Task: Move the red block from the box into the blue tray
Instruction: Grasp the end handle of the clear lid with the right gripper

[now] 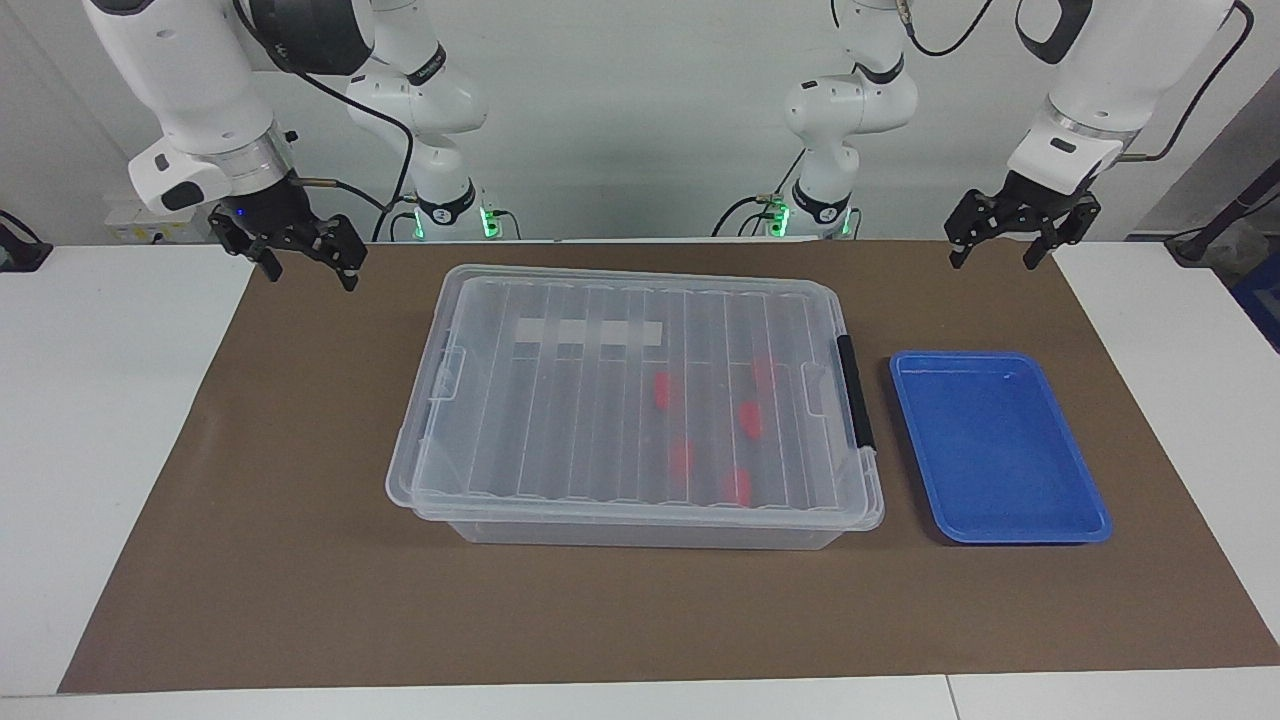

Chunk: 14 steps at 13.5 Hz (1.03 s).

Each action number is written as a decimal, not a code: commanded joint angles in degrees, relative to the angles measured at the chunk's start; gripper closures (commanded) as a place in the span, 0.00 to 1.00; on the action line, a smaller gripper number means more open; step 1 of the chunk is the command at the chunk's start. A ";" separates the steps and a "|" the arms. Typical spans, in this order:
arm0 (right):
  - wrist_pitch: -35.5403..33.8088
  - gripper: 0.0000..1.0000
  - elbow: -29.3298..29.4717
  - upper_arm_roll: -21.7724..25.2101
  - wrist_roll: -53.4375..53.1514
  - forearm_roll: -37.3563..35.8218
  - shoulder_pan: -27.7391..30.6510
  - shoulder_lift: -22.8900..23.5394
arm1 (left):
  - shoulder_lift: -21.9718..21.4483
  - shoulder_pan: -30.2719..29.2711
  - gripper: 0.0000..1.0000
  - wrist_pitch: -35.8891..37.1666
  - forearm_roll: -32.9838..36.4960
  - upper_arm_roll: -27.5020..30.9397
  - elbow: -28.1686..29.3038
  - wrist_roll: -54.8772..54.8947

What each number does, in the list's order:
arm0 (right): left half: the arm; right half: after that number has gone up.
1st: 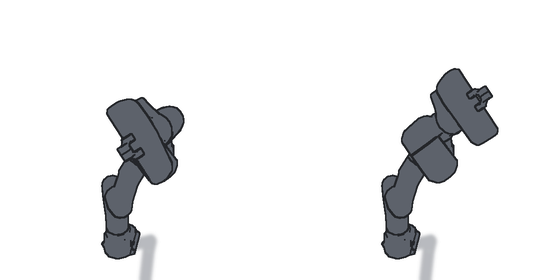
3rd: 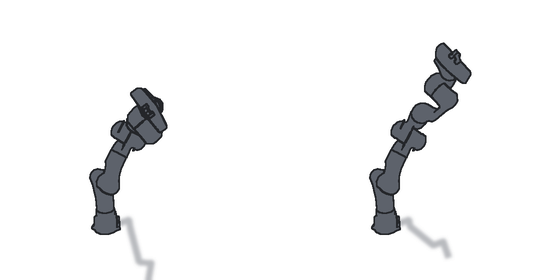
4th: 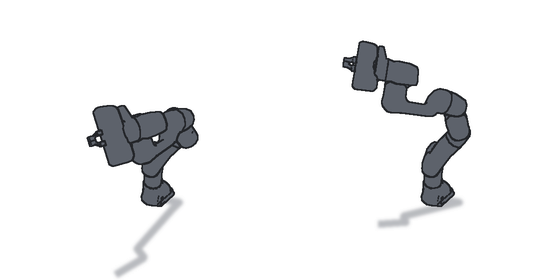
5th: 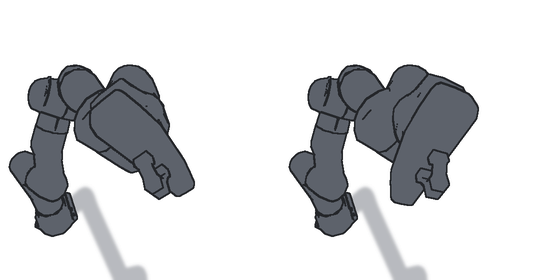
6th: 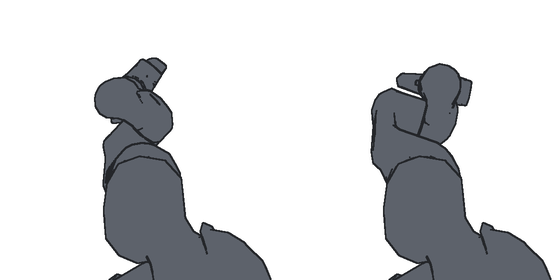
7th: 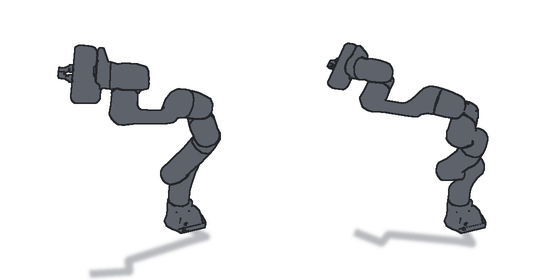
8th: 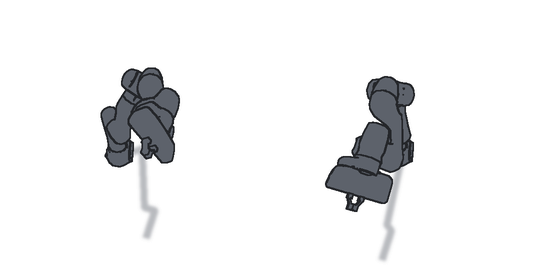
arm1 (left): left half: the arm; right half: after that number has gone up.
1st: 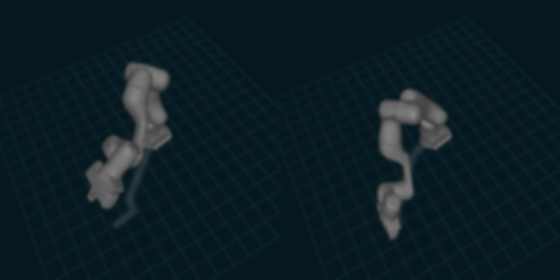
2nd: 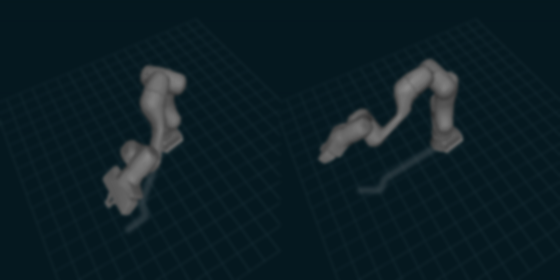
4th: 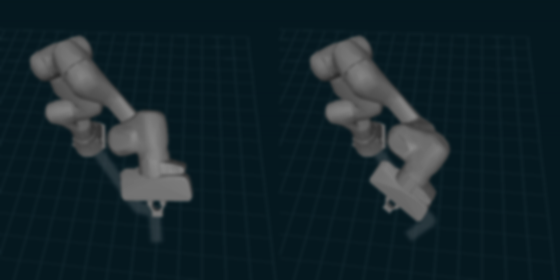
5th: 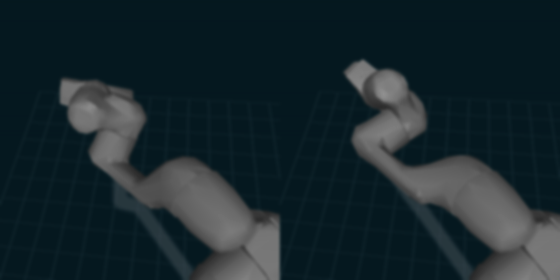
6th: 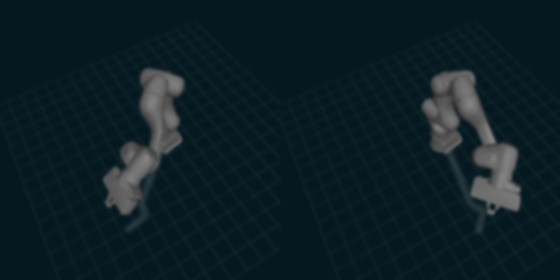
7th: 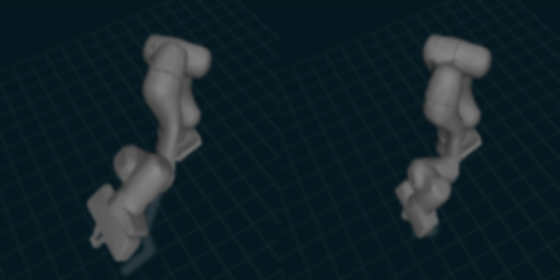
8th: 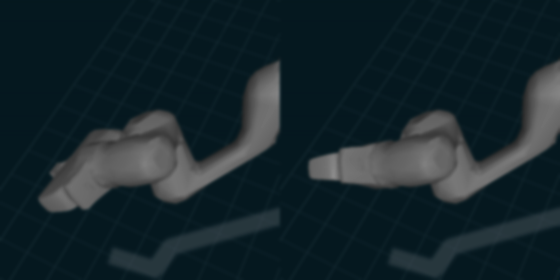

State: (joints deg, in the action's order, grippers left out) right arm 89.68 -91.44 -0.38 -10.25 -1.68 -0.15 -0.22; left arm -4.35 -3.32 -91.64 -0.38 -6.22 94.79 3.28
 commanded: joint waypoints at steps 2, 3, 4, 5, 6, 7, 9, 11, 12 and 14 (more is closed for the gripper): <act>0.14 0.00 -1.46 -0.41 1.38 -0.17 0.59 -1.45 | -1.36 -0.55 0.00 0.50 -0.24 -0.19 0.92 0.06; 0.06 0.00 -1.46 -0.50 1.55 -0.17 0.59 -1.45 | -1.36 -0.55 0.00 0.58 -0.24 -0.19 0.92 0.06; 0.06 0.00 -1.46 -0.50 1.64 -0.08 0.59 -1.36 | -1.36 -0.46 0.00 0.50 -0.24 -0.19 0.92 0.06; -0.12 0.00 -1.46 -0.50 1.81 -0.08 0.59 -1.45 | -1.36 -0.55 0.00 0.50 -0.24 -0.19 0.92 0.06; 0.06 0.00 -1.46 -0.50 1.56 0.01 0.59 -1.36 | -1.36 -0.55 0.00 0.50 -0.24 -0.19 0.92 0.06; 0.49 0.00 -1.46 -0.50 1.29 -0.08 0.16 -1.36 | -1.36 -0.46 0.00 0.50 -0.24 -0.19 0.92 0.06; 1.72 0.00 -2.42 -0.50 0.24 -0.08 -0.11 -1.45 | -1.36 -0.55 0.00 0.50 -0.24 -0.19 1.01 0.06; 5.40 0.00 -5.31 -0.94 -1.87 -0.08 -0.29 -1.62 | -1.36 -0.55 0.00 0.58 -0.24 -0.19 0.92 0.06; 7.94 0.00 -6.89 -1.11 -2.66 -0.08 -0.81 -1.62 | -1.36 -0.55 0.00 0.58 -0.24 -0.19 0.92 0.06; 11.91 0.00 -9.71 -1.11 -5.29 -0.08 -2.57 -1.54 | -1.36 -0.46 0.00 0.50 -0.24 -0.19 0.92 0.06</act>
State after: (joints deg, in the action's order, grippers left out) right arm 97.54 -96.54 -1.08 -12.53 -1.63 -1.50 -0.25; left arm -4.35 -3.32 -91.63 -0.38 -6.22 94.79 3.28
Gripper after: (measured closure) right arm 0.000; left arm 0.000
